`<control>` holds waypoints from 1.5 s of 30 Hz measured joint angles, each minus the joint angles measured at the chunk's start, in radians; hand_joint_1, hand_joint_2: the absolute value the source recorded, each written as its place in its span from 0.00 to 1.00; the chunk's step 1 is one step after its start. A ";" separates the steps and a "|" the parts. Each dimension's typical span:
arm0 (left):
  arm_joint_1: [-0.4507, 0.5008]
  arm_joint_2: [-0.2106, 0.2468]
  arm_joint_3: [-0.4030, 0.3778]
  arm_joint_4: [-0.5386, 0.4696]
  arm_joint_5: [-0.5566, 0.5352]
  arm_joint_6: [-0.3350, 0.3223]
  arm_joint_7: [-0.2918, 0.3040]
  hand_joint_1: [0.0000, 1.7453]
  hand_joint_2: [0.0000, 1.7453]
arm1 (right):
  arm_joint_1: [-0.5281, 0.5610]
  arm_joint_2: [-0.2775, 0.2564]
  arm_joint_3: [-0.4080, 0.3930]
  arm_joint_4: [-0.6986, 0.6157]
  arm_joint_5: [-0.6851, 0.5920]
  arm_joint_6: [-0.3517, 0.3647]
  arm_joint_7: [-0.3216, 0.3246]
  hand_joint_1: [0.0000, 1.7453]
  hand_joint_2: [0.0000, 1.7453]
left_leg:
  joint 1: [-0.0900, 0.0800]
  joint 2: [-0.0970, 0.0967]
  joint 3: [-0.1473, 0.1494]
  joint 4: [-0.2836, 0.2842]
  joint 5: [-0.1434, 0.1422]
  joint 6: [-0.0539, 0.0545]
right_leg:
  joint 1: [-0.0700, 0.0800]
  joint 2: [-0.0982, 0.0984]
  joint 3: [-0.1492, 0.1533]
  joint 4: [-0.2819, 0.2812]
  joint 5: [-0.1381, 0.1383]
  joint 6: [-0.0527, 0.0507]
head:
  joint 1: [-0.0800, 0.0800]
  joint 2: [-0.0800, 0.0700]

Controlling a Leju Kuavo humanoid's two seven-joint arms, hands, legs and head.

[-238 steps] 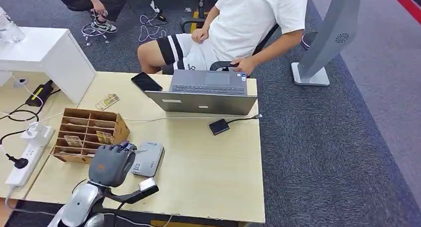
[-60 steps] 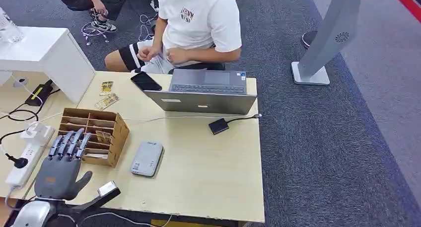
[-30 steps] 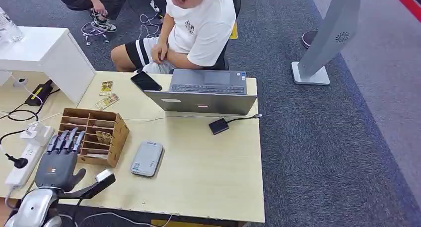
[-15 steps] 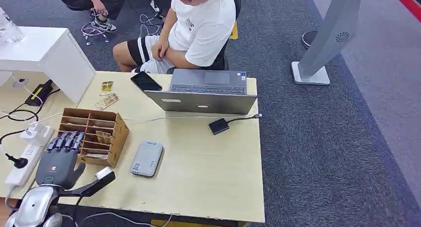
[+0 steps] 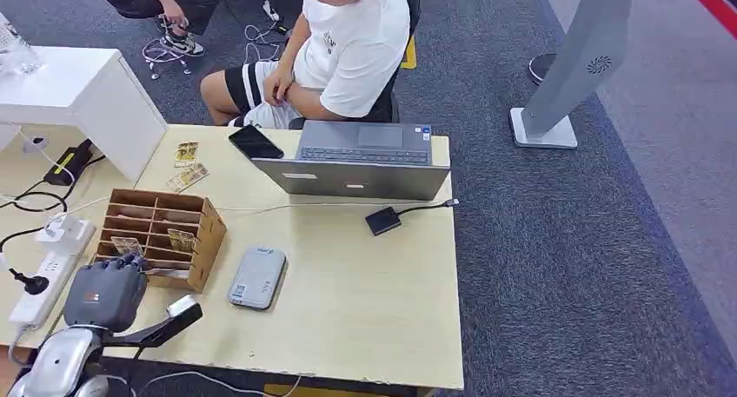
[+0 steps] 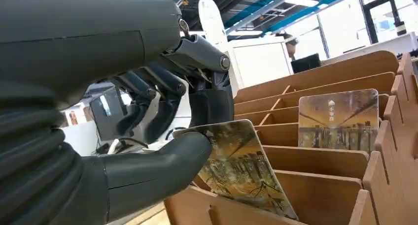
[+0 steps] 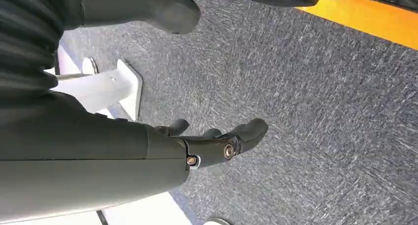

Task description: Pass the card to the sensor for recognition and then transmit it.

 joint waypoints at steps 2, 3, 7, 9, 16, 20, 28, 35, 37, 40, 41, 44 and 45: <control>0.004 0.000 0.000 0.000 0.005 -0.001 -0.001 1.00 1.00 | 0.000 0.000 0.000 0.000 0.004 -0.001 -0.002 0.00 1.00 | 0.000 0.000 0.000 0.000 0.000 0.000 | 0.000 0.000 0.000 0.000 0.000 0.000 | 0.000 0.000; 0.006 0.000 0.001 0.000 0.005 -0.002 -0.001 1.00 1.00 | 0.000 0.000 0.000 0.000 0.005 -0.002 -0.002 0.00 1.00 | 0.000 0.000 0.000 0.000 0.000 0.000 | 0.000 0.000 0.000 0.000 0.000 0.000 | 0.000 0.000; 0.011 0.001 0.007 0.000 0.011 0.001 -0.003 1.00 1.00 | 0.000 0.000 0.000 0.000 0.004 -0.003 -0.002 0.00 1.00 | 0.000 0.000 0.000 0.000 0.000 0.000 | 0.000 0.000 0.000 0.000 0.000 0.000 | 0.000 0.000; 0.012 0.000 0.007 -0.001 0.011 0.015 -0.013 1.00 1.00 | 0.000 0.000 0.000 0.000 0.002 -0.003 -0.002 0.00 1.00 | 0.000 0.000 0.000 0.000 0.000 0.000 | 0.000 0.000 0.000 0.000 0.000 0.000 | 0.000 0.000; 0.024 0.000 0.007 -0.032 0.004 0.054 -0.032 1.00 1.00 | 0.000 0.000 0.000 0.000 -0.006 -0.007 -0.008 0.00 1.00 | 0.000 0.000 0.000 0.000 0.000 0.000 | 0.000 0.000 0.000 0.000 0.000 0.000 | 0.000 0.000; 0.051 0.003 0.002 -0.144 -0.022 0.095 -0.044 1.00 1.00 | 0.000 0.000 0.000 0.000 -0.019 -0.011 -0.002 0.00 1.00 | 0.000 0.000 0.000 0.000 0.000 0.000 | 0.000 0.000 0.000 0.000 0.000 0.000 | 0.000 0.000; 0.071 0.040 -0.043 -0.330 -0.061 0.100 -0.029 1.00 1.00 | 0.000 0.000 -0.003 0.000 -0.033 -0.013 0.000 0.00 1.00 | 0.000 0.000 0.000 0.000 0.000 0.000 | 0.000 0.000 0.000 0.000 0.000 0.000 | 0.000 0.000; 0.002 0.069 -0.062 -0.422 -0.029 0.197 -0.054 1.00 1.00 | -0.002 0.000 -0.006 0.000 -0.033 -0.006 -0.005 0.00 1.00 | 0.001 -0.001 0.000 0.000 0.001 0.000 | 0.000 -0.002 0.001 0.000 0.000 0.000 | 0.000 0.000; -0.014 0.070 -0.063 -0.431 -0.024 0.199 -0.056 1.00 1.00 | -0.003 0.000 -0.006 0.000 -0.033 -0.003 -0.006 0.00 1.00 | 0.000 0.000 0.001 0.000 0.001 0.000 | 0.000 0.000 0.000 0.000 0.001 -0.001 | 0.000 0.000; -0.028 0.070 -0.065 -0.437 -0.024 0.204 -0.062 1.00 1.00 | -0.003 0.000 -0.006 0.000 -0.033 -0.002 -0.007 0.00 1.00 | 0.000 0.000 0.001 0.000 0.001 0.000 | 0.000 -0.001 0.000 0.000 0.001 -0.001 | 0.000 0.000; -0.031 0.070 -0.065 -0.437 -0.024 0.206 -0.062 1.00 1.00 | -0.004 0.000 -0.006 0.000 -0.033 -0.003 -0.007 0.00 1.00 | 0.000 0.000 0.001 0.000 0.001 0.000 | 0.000 -0.001 0.000 0.000 0.001 -0.001 | 0.000 0.000; -0.058 0.069 -0.067 -0.436 -0.022 0.235 -0.064 1.00 1.00 | -0.004 0.000 -0.006 0.000 -0.020 0.002 -0.009 0.00 1.00 | 0.000 -0.001 0.000 0.000 0.002 0.000 | 0.000 -0.001 -0.001 0.000 0.001 -0.001 | 0.000 0.000; -0.096 0.068 -0.068 -0.430 -0.023 0.247 -0.064 1.00 1.00 | -0.004 0.000 -0.006 0.000 -0.008 0.005 -0.009 0.00 1.00 | 0.000 -0.002 0.000 0.000 0.002 0.000 | 0.000 -0.003 -0.003 0.000 0.001 -0.001 | 0.000 0.000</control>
